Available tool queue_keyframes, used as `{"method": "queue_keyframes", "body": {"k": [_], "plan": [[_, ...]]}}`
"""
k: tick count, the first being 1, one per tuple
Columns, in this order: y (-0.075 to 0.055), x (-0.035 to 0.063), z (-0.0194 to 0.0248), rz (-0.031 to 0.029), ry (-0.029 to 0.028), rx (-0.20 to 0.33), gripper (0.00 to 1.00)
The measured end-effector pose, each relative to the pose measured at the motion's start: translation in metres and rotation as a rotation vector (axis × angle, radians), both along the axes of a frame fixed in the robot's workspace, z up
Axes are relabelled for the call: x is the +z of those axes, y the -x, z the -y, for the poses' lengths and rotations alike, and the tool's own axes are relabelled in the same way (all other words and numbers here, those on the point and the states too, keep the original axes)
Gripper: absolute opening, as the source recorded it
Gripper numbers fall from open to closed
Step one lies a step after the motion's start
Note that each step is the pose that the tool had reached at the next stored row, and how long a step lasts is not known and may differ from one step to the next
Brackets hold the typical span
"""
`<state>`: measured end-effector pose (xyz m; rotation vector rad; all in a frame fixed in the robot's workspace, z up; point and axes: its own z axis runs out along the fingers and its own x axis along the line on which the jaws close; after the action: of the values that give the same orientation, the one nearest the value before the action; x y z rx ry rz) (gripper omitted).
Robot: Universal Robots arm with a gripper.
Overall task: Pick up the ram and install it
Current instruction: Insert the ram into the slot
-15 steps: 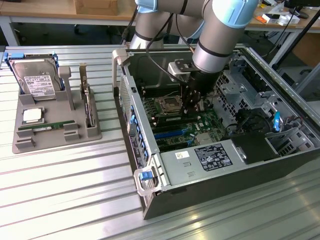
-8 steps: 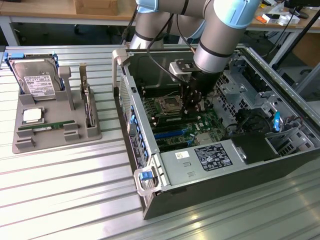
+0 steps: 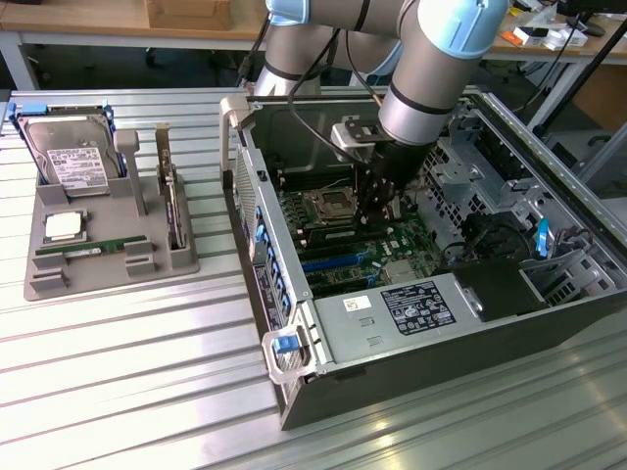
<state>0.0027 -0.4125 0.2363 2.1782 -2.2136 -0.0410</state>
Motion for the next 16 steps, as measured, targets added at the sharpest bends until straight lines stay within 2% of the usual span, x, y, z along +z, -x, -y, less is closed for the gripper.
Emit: {"method": "queue_keyframes", "body": {"k": [2,6,8,9,10,11,13,14,16], "plan": [[0.000,0.0000,0.0000,0.0000,-0.0001,0.000,0.25],[0.000,0.0049,-0.0001,0.0004,-0.0001,0.000,0.25],[0.001,0.0101,-0.0024,0.0013,-0.0003,0.000,0.25],[0.001,0.0106,-0.0028,0.0013,-0.0001,0.000,0.24],[0.001,0.0107,-0.0028,0.0013,-0.0001,0.000,0.18],[-0.007,0.0107,-0.0026,-0.0035,-0.0001,0.000,0.11],[-0.030,0.0104,-0.0022,-0.0225,-0.0001,0.000,0.11],[-0.041,0.0103,-0.0021,-0.0296,0.0000,0.000,0.11],[-0.049,0.0102,-0.0020,-0.0355,0.0000,0.000,0.11]]}}
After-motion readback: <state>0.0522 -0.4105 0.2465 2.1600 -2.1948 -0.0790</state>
